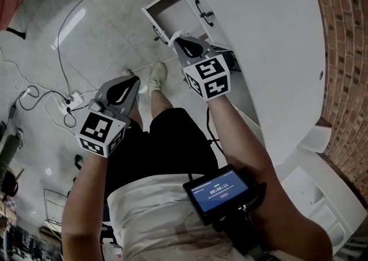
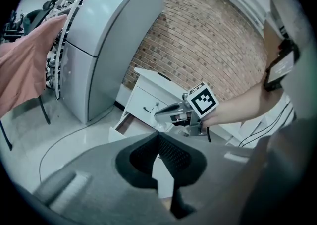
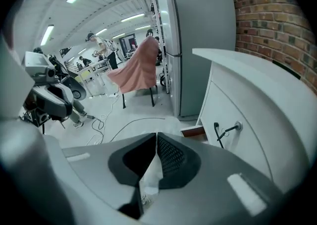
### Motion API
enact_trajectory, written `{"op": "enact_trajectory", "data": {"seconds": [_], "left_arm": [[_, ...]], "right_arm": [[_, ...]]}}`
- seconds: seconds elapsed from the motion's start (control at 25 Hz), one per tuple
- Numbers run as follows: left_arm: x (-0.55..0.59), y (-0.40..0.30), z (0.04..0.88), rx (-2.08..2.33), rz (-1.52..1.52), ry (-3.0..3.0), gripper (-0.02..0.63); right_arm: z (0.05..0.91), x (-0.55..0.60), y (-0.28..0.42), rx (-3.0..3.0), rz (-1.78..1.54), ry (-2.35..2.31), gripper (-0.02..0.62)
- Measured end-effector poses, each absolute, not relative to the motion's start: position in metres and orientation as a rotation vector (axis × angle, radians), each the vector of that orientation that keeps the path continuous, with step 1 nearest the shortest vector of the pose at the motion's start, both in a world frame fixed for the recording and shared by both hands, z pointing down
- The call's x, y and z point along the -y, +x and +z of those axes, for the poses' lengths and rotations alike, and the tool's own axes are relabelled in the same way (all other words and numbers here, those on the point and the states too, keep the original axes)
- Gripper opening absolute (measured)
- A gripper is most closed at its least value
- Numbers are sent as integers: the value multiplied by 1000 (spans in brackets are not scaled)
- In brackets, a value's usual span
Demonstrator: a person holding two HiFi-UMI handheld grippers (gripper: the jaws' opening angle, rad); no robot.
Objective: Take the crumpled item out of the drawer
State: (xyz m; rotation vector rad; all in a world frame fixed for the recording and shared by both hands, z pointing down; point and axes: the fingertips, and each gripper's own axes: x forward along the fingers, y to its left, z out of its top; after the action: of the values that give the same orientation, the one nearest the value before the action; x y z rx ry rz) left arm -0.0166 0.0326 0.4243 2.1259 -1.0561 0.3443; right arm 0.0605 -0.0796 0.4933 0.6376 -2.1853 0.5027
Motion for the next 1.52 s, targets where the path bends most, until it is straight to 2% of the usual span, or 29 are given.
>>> {"op": "enact_trajectory", "data": {"seconds": [0.88, 1.52], "left_arm": [[-11, -33, 289, 1089, 308, 2237, 5], [13, -36, 224, 1088, 260, 2366, 5]], "right_arm": [[329, 80, 87, 2346, 459, 830, 18], [209, 82, 114, 2544, 345, 977, 18]]}}
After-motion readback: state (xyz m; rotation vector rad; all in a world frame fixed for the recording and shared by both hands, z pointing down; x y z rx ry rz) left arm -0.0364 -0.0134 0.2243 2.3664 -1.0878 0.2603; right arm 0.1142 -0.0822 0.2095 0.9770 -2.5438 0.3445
